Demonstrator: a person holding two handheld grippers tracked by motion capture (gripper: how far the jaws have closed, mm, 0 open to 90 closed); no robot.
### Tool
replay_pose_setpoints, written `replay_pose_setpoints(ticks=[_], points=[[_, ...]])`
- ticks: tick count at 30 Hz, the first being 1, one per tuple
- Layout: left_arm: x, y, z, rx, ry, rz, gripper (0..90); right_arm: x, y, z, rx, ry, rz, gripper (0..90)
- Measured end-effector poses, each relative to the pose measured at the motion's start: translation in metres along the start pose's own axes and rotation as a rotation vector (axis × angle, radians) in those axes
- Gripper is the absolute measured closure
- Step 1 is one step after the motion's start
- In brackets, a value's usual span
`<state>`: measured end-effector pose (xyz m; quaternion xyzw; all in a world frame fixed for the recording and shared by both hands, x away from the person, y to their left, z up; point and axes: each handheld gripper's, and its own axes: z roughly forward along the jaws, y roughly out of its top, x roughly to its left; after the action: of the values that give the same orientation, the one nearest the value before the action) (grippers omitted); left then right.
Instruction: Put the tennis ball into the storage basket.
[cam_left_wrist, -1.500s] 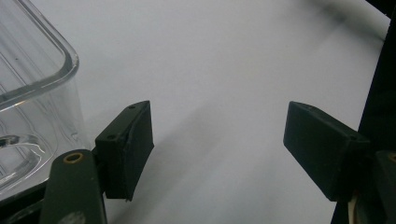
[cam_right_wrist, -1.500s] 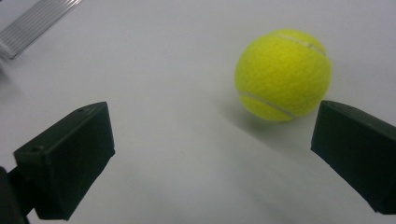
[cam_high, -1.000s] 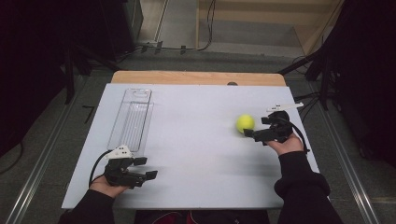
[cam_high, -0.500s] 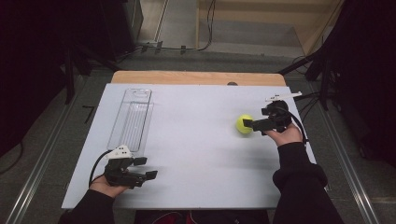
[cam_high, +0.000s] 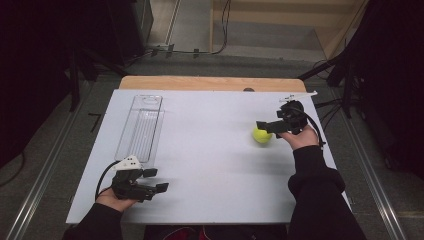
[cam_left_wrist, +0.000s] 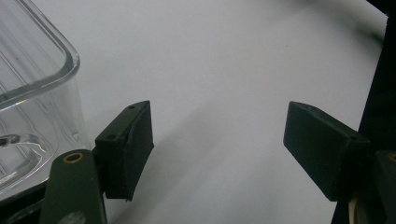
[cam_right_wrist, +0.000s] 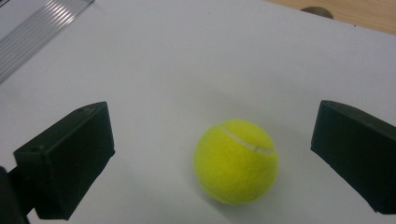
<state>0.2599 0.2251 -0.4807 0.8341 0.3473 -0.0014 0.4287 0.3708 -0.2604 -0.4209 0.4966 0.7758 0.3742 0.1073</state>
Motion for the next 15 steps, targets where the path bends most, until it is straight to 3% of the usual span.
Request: replay_pose_setpoints(ticks=[8,11,15], points=[[0.0,0.0,0.0,0.0,-0.001,-0.002,24.6,-0.005,0.011,0.011,-0.012,-0.019,0.012,0.0],[0.0,-0.001,0.0,-0.002,-0.002,-0.002,24.5,-0.005,0.012,0.016,-0.007,-0.05,0.006,0.0],[0.0,-0.001,0.0,-0.001,-0.001,-0.003,24.6,-0.007,0.011,0.019,-0.013,-0.049,0.013,0.0]])
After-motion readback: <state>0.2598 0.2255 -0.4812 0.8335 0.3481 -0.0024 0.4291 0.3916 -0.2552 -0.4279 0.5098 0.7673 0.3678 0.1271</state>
